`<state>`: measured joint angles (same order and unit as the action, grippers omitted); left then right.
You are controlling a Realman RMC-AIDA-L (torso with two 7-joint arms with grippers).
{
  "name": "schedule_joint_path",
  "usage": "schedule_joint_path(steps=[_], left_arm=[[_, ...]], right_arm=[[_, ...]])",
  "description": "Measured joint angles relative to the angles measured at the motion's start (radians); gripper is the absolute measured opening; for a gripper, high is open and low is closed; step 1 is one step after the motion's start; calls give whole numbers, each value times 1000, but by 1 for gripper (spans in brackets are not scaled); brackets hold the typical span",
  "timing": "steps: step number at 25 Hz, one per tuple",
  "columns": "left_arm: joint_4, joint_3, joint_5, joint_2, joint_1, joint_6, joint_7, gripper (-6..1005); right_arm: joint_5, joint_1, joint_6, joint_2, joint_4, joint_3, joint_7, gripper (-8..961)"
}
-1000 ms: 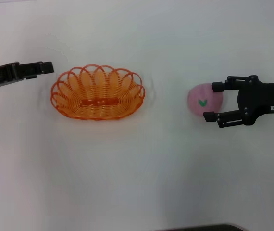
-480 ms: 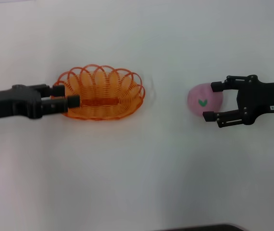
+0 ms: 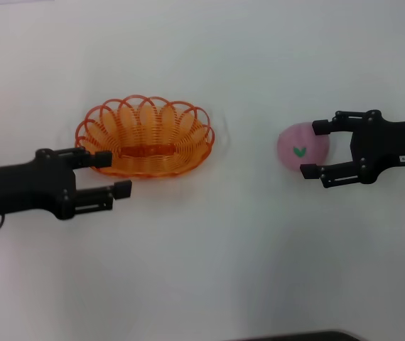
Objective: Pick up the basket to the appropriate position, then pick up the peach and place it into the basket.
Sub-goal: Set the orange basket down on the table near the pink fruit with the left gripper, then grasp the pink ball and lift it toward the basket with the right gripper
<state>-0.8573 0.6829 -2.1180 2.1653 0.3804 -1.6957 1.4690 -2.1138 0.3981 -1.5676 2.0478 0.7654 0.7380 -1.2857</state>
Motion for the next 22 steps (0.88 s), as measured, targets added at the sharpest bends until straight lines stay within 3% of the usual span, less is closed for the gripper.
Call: schedule_joint_path(steps=[9,22], left_arm=[[85,3,-6,5,-18,-13,-254,720],[85,11,-96,4,-25,16,-281,719]], right_arm=[[0,-1,0,0,0,8,2,882],[-28,-1,-7,0,-1,12,16,881]])
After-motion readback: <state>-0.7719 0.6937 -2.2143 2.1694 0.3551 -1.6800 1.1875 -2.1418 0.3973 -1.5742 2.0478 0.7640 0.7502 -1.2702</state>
